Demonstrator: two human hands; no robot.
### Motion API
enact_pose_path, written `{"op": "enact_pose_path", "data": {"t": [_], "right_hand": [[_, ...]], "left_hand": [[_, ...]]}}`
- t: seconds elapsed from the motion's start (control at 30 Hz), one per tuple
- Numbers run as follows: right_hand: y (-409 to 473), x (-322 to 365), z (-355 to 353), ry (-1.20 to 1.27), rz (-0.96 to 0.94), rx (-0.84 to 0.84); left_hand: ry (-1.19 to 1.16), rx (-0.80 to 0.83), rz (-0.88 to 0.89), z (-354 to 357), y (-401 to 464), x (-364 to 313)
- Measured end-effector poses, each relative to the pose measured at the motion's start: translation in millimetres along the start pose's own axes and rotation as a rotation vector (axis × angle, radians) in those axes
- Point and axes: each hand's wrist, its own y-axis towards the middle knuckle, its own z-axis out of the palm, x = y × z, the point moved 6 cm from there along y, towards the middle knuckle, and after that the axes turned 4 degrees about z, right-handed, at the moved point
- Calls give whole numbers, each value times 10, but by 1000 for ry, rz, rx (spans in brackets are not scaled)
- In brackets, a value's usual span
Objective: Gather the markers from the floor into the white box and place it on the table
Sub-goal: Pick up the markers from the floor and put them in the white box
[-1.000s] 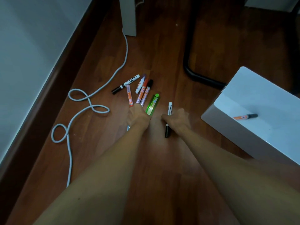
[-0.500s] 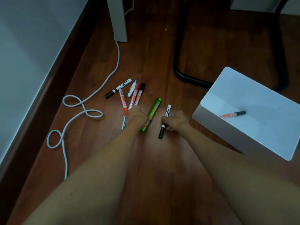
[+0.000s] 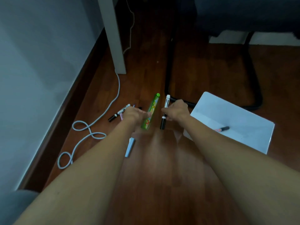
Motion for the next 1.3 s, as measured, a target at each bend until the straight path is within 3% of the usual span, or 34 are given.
{"op": "enact_pose_path", "data": {"t": [0.27,0.53,0.9,1.2,1.3], "right_hand": [[-306,241,-976,69,-9,-122],[-505,-225,-1622,27,93,-194],[-610,-1167,-1993,34,204,-213],[-582,-1474,-1924,8,283,-140],[-568,-1508,-1836,-9,274,-122]], "left_hand": [[-44,52,102,203,-328,-755],[-14,185,162,957,-683,-1218],[108,257,155,1707,-787,-1054],[381,327,156,1987,-813,-932],[326,330,134,2025,-834,-870]]}}
